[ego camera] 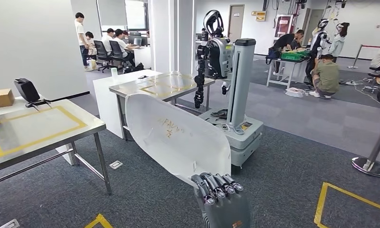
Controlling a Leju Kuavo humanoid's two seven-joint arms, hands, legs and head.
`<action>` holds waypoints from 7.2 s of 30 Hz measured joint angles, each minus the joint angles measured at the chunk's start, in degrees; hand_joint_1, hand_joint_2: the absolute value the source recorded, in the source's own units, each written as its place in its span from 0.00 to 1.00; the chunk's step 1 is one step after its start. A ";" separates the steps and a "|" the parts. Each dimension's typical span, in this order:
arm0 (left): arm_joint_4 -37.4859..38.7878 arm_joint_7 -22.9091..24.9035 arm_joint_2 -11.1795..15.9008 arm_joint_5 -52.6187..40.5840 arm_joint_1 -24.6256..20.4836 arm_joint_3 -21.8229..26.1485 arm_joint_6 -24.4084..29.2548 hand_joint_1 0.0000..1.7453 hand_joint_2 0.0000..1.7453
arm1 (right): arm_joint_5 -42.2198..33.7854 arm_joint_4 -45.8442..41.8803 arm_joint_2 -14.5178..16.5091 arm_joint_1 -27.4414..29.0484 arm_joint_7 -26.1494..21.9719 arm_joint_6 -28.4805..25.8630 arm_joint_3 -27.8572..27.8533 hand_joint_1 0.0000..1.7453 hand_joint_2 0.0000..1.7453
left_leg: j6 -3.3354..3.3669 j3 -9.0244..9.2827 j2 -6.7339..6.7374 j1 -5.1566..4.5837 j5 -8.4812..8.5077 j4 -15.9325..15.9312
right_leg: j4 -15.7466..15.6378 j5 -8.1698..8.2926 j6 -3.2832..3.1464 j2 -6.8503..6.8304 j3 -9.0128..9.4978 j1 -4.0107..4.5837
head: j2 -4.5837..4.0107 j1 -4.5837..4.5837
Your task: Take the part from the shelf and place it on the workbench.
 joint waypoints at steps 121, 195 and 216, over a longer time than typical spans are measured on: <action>-0.07 -1.07 0.09 -0.62 -0.76 0.58 -1.56 0.00 1.00 | -0.04 2.35 2.04 2.49 -6.25 1.94 -2.61 1.00 1.00 | 0.27 0.21 4.13 0.08 -0.62 0.56 | 9.24 -8.85 0.27 -1.84 -2.07 0.19 | -0.04 -0.16; 0.62 2.56 -3.31 -2.91 -3.22 0.52 -2.17 0.00 1.00 | -16.39 66.24 19.84 -17.08 -29.86 10.00 -26.27 1.00 1.00 | -2.49 -6.79 4.74 0.08 -6.14 14.68 | -5.02 0.73 -3.46 -1.21 4.87 1.24 | -0.03 -0.05; 0.43 -0.27 -2.74 -1.40 -2.96 0.54 -2.10 0.00 0.75 | -17.34 66.22 18.46 -14.66 -30.84 8.87 -26.33 0.00 0.00 | -0.41 0.26 4.47 0.14 -1.43 1.17 | -1.29 1.14 -1.67 -1.55 -0.94 1.31 | 0.01 0.08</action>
